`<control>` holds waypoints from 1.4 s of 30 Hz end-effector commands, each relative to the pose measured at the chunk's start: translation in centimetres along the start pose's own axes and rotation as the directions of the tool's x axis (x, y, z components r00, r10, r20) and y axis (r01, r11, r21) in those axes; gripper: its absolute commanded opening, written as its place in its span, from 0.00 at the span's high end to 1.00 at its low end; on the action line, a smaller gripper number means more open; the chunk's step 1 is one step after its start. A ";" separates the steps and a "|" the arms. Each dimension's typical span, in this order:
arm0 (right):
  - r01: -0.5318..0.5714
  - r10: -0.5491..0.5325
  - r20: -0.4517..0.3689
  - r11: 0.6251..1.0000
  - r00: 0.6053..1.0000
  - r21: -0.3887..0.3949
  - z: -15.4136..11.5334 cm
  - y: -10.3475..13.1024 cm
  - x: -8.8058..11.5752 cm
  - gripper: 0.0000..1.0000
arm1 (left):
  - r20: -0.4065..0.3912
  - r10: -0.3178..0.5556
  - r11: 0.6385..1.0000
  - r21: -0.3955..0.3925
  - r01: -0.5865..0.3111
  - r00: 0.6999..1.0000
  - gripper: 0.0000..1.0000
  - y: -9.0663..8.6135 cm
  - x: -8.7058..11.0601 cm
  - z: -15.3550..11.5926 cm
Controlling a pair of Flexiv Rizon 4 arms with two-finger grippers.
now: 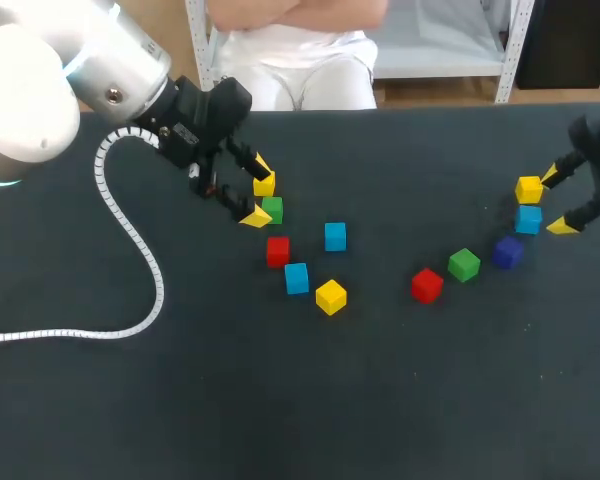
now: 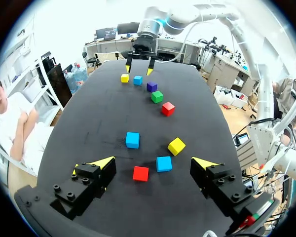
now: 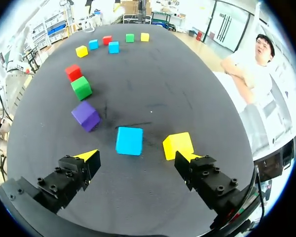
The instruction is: Place the blue cubes, place green cubes on the blue cubes, place the yellow cubes on the green cubes, then place the red cubes on the yellow cubes, and place purple cube on the red cubes.
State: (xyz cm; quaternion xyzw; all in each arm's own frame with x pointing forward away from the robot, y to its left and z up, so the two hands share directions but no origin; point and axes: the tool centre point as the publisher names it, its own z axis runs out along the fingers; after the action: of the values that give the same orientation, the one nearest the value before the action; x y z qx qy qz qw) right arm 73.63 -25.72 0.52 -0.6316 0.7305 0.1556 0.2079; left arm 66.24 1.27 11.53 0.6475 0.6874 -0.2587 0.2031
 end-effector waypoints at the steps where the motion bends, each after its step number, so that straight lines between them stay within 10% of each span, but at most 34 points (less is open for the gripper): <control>1: -0.001 0.000 -0.004 0.999 1.000 -0.040 0.7 -0.7 -0.3 0.00 | -0.003 0.000 1.000 0.001 0.000 1.000 0.00 0.1 0.0 0.0; 40: -0.048 0.046 -0.022 0.996 0.999 -0.077 2.0 1.7 -1.2 0.00 | -0.003 0.000 1.000 0.001 0.000 1.000 0.00 0.1 0.0 0.0; 42: -0.046 0.045 -0.019 0.996 0.999 -0.078 2.0 1.6 -1.2 0.11 | -0.003 0.000 1.000 0.001 0.000 1.000 0.00 0.1 0.0 0.0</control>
State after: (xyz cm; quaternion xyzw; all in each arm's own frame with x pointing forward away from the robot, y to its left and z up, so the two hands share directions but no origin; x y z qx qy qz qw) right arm 72.20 -23.46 -0.67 -0.6235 0.7403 0.1815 0.1739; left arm 66.24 1.27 11.53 0.6475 0.6874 -0.2587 0.2031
